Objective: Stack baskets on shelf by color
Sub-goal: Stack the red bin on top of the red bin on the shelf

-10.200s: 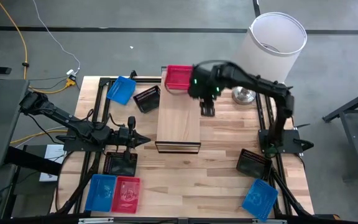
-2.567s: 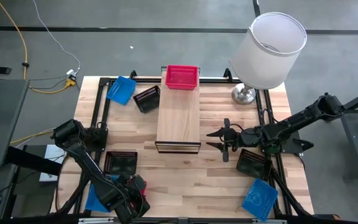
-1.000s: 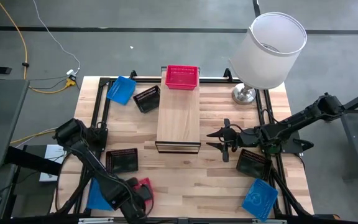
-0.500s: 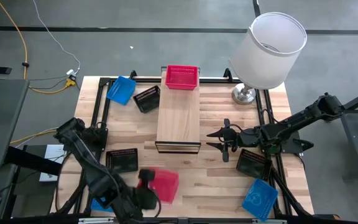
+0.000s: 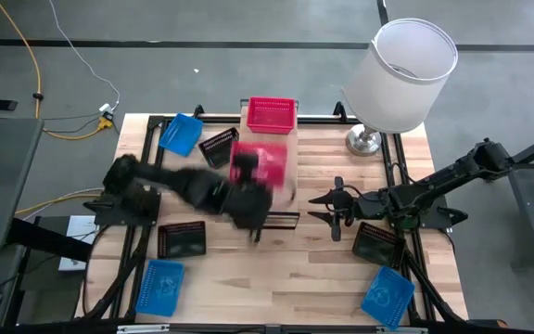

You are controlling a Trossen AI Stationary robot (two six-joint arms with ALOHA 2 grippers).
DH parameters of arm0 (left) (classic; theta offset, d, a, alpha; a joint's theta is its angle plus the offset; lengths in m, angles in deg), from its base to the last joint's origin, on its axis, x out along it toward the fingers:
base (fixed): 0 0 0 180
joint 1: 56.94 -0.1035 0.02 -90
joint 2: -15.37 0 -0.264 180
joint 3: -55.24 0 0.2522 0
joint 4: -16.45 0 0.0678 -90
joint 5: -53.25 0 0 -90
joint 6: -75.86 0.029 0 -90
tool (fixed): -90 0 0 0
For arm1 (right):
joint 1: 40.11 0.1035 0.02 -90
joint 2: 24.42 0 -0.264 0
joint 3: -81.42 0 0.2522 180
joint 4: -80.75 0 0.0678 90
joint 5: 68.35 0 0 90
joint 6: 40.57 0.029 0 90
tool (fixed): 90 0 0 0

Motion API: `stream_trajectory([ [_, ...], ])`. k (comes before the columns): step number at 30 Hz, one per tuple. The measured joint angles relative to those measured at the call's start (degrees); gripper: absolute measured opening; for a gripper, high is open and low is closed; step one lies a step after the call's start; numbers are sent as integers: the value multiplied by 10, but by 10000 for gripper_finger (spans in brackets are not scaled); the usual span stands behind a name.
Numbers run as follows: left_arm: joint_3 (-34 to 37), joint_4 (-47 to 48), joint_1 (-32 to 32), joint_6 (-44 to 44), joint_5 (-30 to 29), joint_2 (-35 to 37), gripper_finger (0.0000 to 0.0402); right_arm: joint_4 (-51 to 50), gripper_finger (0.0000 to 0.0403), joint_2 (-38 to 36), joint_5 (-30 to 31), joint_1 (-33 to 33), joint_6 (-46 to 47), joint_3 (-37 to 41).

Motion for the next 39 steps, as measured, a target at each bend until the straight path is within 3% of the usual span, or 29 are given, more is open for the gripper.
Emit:
stream_trajectory([
  [5,0,-13,-114,65,-1,0,1,-15,149,0,0,0,3,0],
  [8,0,-16,-161,139,30,0,1,-18,149,0,0,0,2,0],
  [11,12,-51,-188,219,15,-7,1,-18,149,0,0,0,2,0],
  [14,30,-113,-206,264,10,-11,1,-18,149,0,0,0,2,0],
  [19,55,-229,-230,307,54,-23,0,-20,149,0,1,0,-1,0],
  [21,61,-255,-236,318,41,-39,0,-21,149,0,1,0,-1,0],
  [28,63,-253,-260,320,-27,-85,0,-29,149,0,1,0,-2,0],
  [39,63,-252,-281,327,12,-87,0,-40,149,0,5,0,-1,0],
])
